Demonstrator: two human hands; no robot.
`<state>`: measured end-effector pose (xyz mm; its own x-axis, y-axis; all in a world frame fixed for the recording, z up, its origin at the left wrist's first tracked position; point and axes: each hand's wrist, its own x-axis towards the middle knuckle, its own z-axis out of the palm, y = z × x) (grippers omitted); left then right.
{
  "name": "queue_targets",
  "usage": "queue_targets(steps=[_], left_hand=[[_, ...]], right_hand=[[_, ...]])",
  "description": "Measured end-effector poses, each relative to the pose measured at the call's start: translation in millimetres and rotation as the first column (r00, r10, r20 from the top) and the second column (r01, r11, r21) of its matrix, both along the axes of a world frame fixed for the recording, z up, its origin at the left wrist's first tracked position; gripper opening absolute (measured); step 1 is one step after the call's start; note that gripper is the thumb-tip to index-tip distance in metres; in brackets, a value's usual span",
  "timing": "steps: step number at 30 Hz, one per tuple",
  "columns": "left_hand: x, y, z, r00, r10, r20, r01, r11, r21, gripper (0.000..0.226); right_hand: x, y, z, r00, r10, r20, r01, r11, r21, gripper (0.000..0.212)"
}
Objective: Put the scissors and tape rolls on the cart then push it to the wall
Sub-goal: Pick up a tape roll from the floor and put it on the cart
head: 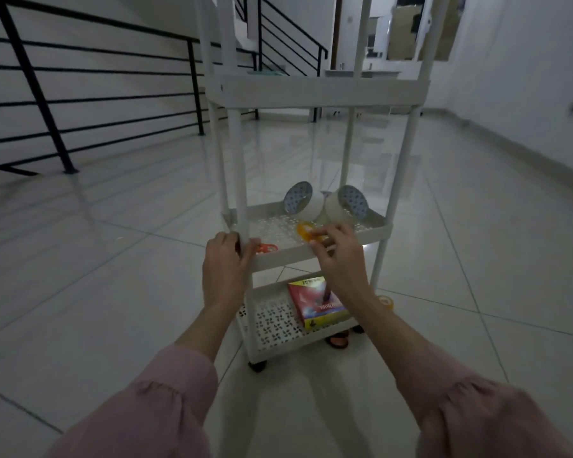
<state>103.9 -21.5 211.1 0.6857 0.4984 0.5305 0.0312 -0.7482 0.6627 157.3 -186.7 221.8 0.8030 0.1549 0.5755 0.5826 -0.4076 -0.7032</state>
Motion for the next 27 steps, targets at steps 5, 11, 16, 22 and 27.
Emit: queue_targets(steps=[5, 11, 16, 22, 27], left_hand=[[6, 3, -2, 1.000, -0.009, 0.022, 0.008, 1.000, 0.027, 0.034], [6, 1, -8, 0.999, 0.022, 0.048, -0.021, 0.999, -0.033, 0.035], [1, -22, -7, 0.982, 0.131, 0.135, -0.106, 0.978, -0.181, 0.037], [-18, -90, -51, 0.996, 0.079, 0.039, -0.082, 0.992, 0.100, 0.024], [-3, -126, -131, 0.904, -0.288, -0.317, 0.324, 0.944, 0.066, 0.014]], right_hand=[[57, 13, 2, 0.973, -0.225, -0.050, 0.207, 0.948, -0.242, 0.020], [64, 5, -10, 0.970, -0.169, -0.174, 0.079, 0.897, -0.435, 0.032], [34, -38, -15, 0.993, -0.115, -0.018, 0.107, 0.962, -0.253, 0.033], [13, -93, -55, 0.974, -0.179, -0.141, 0.148, 0.967, -0.208, 0.026], [0, -124, -129, 0.943, -0.150, -0.298, 0.051, 0.948, -0.314, 0.024]])
